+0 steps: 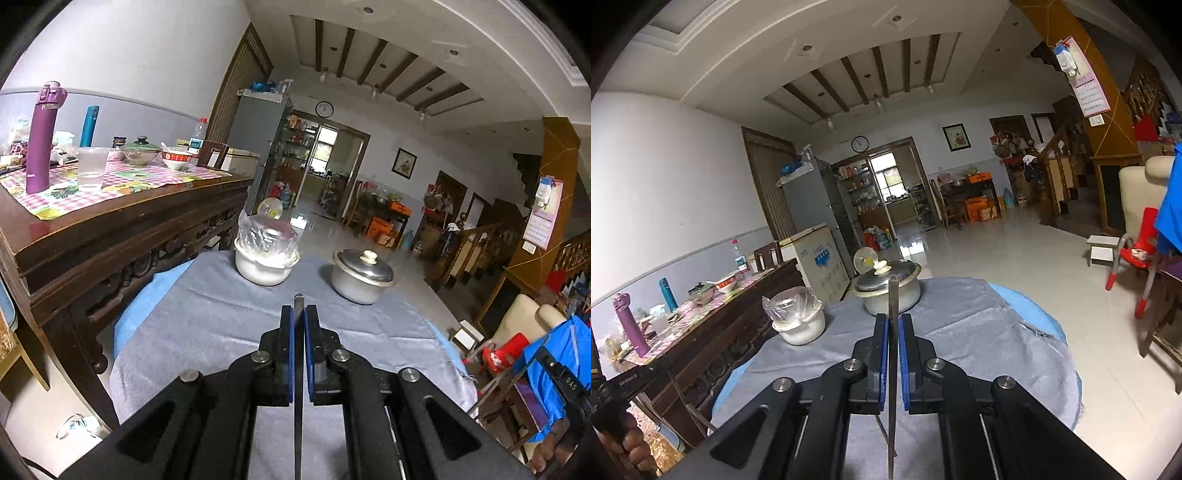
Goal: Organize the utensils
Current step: 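Lift the chopsticks with both tools and carry them above the cup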
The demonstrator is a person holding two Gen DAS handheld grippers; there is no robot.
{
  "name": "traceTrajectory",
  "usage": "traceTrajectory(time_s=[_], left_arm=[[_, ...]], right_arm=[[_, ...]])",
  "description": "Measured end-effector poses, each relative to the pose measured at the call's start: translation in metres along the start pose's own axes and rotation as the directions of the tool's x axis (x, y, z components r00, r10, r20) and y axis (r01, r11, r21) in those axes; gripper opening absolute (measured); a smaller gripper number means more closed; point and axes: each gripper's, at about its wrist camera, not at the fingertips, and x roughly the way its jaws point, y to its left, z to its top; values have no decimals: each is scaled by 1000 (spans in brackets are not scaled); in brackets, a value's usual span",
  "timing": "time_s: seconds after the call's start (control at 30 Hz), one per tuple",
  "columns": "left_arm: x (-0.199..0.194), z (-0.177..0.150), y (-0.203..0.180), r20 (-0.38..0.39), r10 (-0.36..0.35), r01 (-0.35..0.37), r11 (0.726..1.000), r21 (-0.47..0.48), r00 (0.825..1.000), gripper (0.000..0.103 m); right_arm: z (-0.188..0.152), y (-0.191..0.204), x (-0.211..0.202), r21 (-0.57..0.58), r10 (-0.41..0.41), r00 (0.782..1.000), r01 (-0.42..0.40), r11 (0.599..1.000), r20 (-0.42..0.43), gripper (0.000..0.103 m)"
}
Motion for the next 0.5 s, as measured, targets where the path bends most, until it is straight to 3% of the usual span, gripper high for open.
traceTrajectory(time_s=[0.5], left_arm=[[-44,20,-30,35,-115,116,993,0,993,5]], right_arm=[[16,17,-41,-53,82,995,-79,995,55,6]])
